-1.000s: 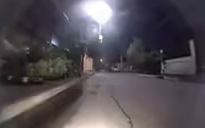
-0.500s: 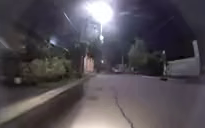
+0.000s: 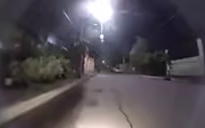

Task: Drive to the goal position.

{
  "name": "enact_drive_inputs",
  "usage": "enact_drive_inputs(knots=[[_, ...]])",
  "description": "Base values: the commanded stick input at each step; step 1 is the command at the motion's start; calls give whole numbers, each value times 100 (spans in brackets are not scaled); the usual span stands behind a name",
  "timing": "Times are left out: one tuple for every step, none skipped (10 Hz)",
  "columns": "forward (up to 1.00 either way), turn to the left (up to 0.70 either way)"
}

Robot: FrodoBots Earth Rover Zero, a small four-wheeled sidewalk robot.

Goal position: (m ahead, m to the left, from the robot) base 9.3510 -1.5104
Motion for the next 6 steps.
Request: enact_drive_inputs(knots=[[70, -14], [70, -1], [70, 0], [70, 0], [70, 0], [70, 0]])
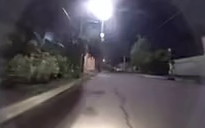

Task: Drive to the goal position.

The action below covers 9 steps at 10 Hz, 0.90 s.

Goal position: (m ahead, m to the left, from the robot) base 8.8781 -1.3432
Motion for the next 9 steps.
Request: enact_drive_inputs(knots=[[70, 0], [70, 0], [70, -34], [70, -31], [70, -12], [70, -2], [70, 0], [70, 0], [70, 0]])
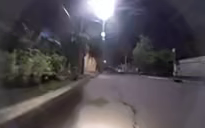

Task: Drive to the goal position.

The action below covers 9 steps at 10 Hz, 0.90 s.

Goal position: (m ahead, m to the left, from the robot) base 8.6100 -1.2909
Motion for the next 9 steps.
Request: enact_drive_inputs(knots=[[70, 0], [70, 0], [70, -12], [70, -35], [70, -35], [70, -35], [70, -35], [70, -35], [70, -35]])
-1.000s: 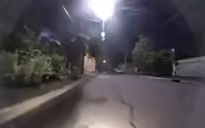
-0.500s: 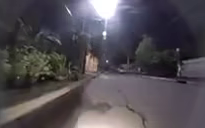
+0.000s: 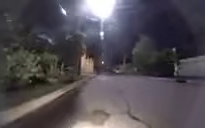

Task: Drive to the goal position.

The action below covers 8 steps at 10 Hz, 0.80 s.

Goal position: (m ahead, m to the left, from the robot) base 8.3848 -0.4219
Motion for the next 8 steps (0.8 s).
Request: enact_drive_inputs(knots=[[70, -35], [70, -35], [70, -24], [70, 0], [70, 0], [70, 0], [70, 0], [70, 0]])
